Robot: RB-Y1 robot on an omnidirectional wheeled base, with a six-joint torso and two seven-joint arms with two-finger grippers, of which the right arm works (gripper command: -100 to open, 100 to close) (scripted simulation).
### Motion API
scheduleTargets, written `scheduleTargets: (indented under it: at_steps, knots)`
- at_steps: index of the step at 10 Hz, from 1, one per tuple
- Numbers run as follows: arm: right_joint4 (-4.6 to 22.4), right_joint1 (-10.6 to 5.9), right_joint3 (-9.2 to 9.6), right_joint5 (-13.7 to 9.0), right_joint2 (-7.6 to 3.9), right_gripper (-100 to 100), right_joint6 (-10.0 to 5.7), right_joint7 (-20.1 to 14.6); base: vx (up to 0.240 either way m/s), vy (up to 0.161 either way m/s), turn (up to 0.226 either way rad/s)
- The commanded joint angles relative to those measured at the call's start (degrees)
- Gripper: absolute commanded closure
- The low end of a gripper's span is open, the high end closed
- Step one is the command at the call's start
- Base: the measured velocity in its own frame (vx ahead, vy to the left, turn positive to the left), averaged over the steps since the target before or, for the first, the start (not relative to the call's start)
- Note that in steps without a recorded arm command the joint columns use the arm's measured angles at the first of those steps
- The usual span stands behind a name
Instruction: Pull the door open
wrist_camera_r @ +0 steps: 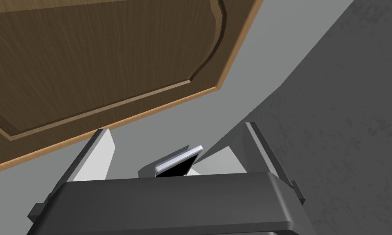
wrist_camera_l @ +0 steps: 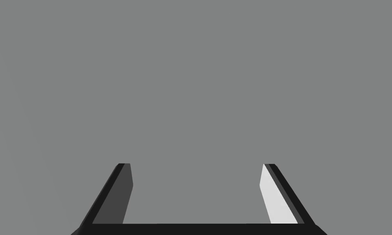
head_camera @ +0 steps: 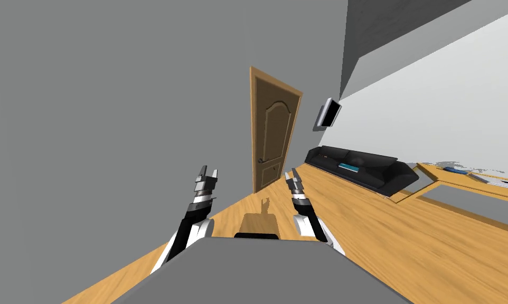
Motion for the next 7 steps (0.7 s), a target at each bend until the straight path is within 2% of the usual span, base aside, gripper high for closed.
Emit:
scheduleTargets:
  at_steps: [1, 3, 4, 5, 6, 7]
  knots:
    - [2.0, -0.19, 0.24, 0.0, -0.28, -100, -0.29, -0.1, 0.051, -0.021, 0.089]
    - [6.4, -2.33, 0.33, -0.2, -1.73, -100, -1.16, -0.7, 0.073, -0.029, 0.186]
    - [7.6, -2.33, 0.33, -0.2, -1.73, -100, -1.16, -0.7, 0.062, -0.032, 0.066]
    - [9.4, -3.43, 0.37, -0.3, -2.47, -100, -1.61, -1.0, 0.048, -0.027, 0.097]
    - [10.5, -3.43, 0.37, -0.3, -2.47, -100, -1.61, -1.0, 0.035, -0.027, 0.073]
    - [12.0, -4.53, 0.42, -0.4, -3.21, -100, -2.06, -1.3, 0.047, -0.03, 0.146]
